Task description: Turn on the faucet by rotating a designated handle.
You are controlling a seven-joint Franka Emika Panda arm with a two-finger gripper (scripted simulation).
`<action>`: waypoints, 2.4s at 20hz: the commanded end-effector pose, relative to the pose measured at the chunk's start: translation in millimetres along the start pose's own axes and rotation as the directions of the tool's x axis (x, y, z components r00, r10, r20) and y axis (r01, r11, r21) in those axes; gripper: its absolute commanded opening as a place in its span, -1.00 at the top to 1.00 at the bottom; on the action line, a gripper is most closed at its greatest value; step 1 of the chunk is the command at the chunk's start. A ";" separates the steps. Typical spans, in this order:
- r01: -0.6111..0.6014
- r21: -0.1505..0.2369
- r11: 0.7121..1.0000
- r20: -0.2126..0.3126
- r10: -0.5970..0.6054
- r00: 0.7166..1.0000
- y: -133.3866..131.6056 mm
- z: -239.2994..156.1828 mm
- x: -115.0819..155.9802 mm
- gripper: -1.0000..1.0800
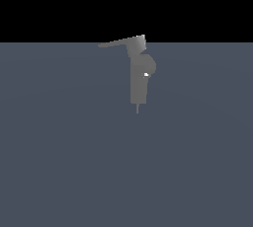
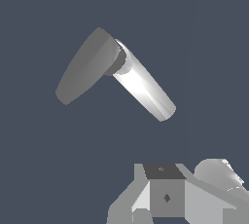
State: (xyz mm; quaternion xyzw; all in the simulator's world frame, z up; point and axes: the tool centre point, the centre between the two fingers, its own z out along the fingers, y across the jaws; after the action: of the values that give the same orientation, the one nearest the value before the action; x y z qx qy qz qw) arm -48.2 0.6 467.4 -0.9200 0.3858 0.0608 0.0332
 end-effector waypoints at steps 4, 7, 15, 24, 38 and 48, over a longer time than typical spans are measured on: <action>-0.144 -0.017 0.989 0.012 0.144 0.990 -31.8 20.0 23.6 1.00; -0.220 -0.029 0.975 0.013 0.220 0.975 -48.8 33.0 35.6 1.00; -0.411 -0.063 0.909 0.000 0.412 0.911 -93.1 74.8 64.2 1.00; -0.598 -0.094 0.796 -0.044 0.597 0.801 -139.3 132.4 88.7 1.00; -0.734 -0.105 0.671 -0.102 0.727 0.679 -176.0 191.7 102.5 1.00; -0.739 -0.105 0.665 -0.105 0.732 0.673 -175.4 194.8 100.1 1.00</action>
State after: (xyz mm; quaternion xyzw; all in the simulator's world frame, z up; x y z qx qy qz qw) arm 131.5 73.6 262.5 -0.6874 0.7195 0.0714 -0.0688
